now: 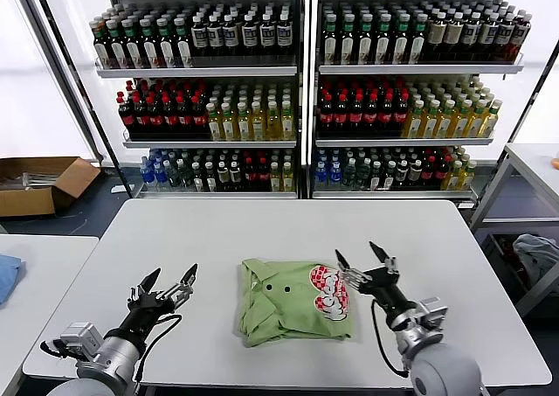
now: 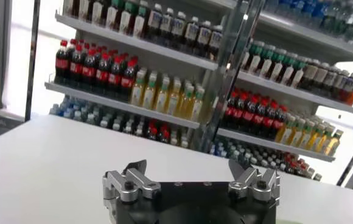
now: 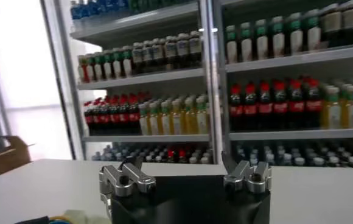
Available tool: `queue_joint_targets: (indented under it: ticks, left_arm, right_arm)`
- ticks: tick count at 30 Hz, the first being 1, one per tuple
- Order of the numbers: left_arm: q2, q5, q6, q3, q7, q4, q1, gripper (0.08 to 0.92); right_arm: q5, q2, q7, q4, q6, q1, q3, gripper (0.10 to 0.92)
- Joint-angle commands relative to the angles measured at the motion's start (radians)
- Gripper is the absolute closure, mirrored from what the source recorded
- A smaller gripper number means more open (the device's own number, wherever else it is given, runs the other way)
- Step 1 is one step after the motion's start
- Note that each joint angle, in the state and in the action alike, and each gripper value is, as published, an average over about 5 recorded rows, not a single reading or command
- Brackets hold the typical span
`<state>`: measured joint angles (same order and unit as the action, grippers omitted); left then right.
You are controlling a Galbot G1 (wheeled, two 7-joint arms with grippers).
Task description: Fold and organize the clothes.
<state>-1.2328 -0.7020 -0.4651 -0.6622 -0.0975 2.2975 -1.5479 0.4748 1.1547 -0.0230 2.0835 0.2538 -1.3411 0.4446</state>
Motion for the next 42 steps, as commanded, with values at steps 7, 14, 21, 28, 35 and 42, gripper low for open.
queue_joint_targets:
  ticks: [7, 14, 21, 28, 35, 42]
  left_arm:
    - [-0.009, 0.175, 0.168, -0.028, 0.149, -0.027, -0.04, 0.177]
    - [-0.041, 0.273, 0.261, -0.031, 0.202, -0.069, -0.044, 0.177]
    - [-0.048, 0.288, 0.27, -0.061, 0.24, -0.069, -0.051, 0.177]
    - [-0.077, 0.336, 0.296, -0.079, 0.263, -0.074, -0.071, 0.177]
    - [-0.09, 0.35, 0.314, -0.09, 0.286, -0.056, -0.097, 0.177]
    - [-0.1, 0.354, 0.313, -0.108, 0.294, -0.051, -0.098, 0.177]
  right_arm:
    - [-0.057, 0.074, -0.156, 0.1, -0.11, -0.351, 0.363, 0.203]
    - [-0.118, 0.075, -0.153, 0.082, -0.122, -0.336, 0.352, 0.203]
    - [-0.135, 0.082, -0.182, 0.08, -0.153, -0.364, 0.342, 0.203]
    - [-0.126, 0.103, -0.184, 0.089, -0.16, -0.39, 0.331, 0.203]
    - [-0.102, 0.087, -0.189, 0.086, -0.158, -0.388, 0.366, 0.203]
    - [-0.105, 0.088, -0.191, 0.075, -0.163, -0.391, 0.361, 0.203]
